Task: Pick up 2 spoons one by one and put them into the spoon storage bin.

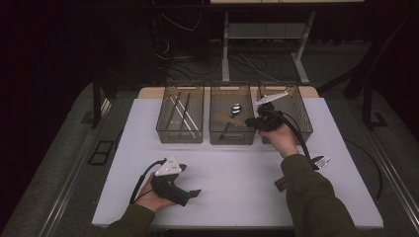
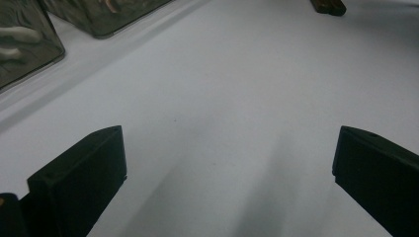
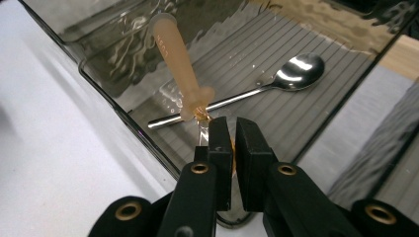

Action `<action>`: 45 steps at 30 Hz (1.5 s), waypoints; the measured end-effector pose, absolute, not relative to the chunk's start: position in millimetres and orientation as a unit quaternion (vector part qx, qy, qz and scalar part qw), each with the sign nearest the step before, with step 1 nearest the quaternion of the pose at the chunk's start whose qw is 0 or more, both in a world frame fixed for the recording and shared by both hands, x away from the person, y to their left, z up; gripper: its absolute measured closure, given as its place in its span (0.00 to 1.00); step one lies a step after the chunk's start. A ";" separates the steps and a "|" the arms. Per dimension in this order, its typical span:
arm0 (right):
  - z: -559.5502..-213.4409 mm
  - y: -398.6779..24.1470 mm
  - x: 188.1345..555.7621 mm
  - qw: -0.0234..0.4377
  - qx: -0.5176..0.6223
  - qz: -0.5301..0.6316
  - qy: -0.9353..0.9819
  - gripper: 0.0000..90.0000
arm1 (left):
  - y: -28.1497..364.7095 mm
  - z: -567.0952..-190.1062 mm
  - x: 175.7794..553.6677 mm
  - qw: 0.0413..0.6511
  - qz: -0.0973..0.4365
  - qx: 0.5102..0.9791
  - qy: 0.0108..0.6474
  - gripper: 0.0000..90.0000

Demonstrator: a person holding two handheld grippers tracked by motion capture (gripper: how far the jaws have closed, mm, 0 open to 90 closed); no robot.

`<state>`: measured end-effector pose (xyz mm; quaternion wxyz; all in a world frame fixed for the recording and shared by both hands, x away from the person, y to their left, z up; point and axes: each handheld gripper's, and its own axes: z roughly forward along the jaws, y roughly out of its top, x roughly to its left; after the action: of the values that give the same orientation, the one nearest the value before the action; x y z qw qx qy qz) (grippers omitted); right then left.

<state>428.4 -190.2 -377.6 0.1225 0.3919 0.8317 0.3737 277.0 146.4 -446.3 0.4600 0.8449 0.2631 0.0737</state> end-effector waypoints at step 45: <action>-386.7 -257.8 355.9 0.104 0.370 0.408 0.828 0.99 | 145.8 -446.9 276.8 0.455 0.073 0.849 0.260 0.00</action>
<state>355.9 -257.8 -386.7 0.1038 0.3702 0.8283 0.4076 276.8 145.8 -446.9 0.4547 0.8486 0.2605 0.0729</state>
